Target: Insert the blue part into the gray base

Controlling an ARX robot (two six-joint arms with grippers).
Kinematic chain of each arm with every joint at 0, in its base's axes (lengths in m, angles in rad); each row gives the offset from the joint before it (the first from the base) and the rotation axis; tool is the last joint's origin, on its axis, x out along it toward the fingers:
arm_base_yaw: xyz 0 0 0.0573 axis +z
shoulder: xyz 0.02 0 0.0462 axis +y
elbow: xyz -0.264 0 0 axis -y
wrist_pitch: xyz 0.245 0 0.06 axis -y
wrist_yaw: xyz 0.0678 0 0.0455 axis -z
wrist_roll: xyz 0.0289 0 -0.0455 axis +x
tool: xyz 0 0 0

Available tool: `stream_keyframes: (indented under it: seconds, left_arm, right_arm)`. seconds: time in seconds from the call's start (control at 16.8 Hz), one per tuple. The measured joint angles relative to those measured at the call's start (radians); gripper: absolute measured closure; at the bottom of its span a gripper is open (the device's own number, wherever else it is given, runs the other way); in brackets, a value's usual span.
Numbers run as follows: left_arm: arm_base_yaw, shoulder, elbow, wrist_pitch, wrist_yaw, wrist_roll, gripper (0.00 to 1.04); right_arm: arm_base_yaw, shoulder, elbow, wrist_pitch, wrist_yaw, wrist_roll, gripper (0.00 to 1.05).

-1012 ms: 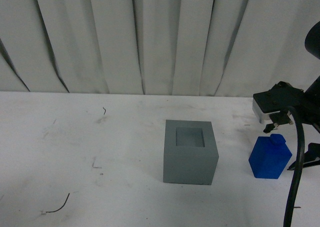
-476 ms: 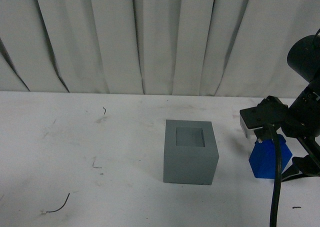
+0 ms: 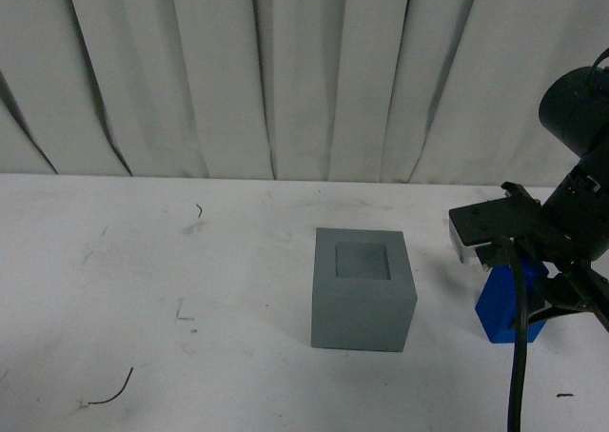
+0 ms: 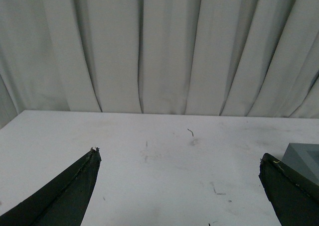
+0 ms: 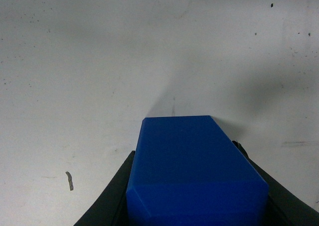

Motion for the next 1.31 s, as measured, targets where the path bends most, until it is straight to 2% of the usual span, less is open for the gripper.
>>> stream_keyframes:
  seconds: [0.18,0.36,0.48,1.31]
  left_arm:
    - [0.000,0.000,0.000,0.000,0.000,0.000,0.07]
    - [0.000,0.000,0.000,0.000,0.000,0.000,0.07]
    - [0.000,0.000,0.000,0.000,0.000,0.000,0.07]
    - [0.000,0.000,0.000,0.000,0.000,0.000,0.07]
  right_arm:
    - [-0.001,0.000,0.004,-0.019,-0.001,0.001,0.58]
    - [0.033,-0.105,0.153,-0.249,-0.005,0.014,0.58]
    - [0.047,-0.117,0.232,-0.328,-0.005,0.014,0.58]
    - [0.164,-0.072,0.331,-0.379,-0.028,0.100,0.58]
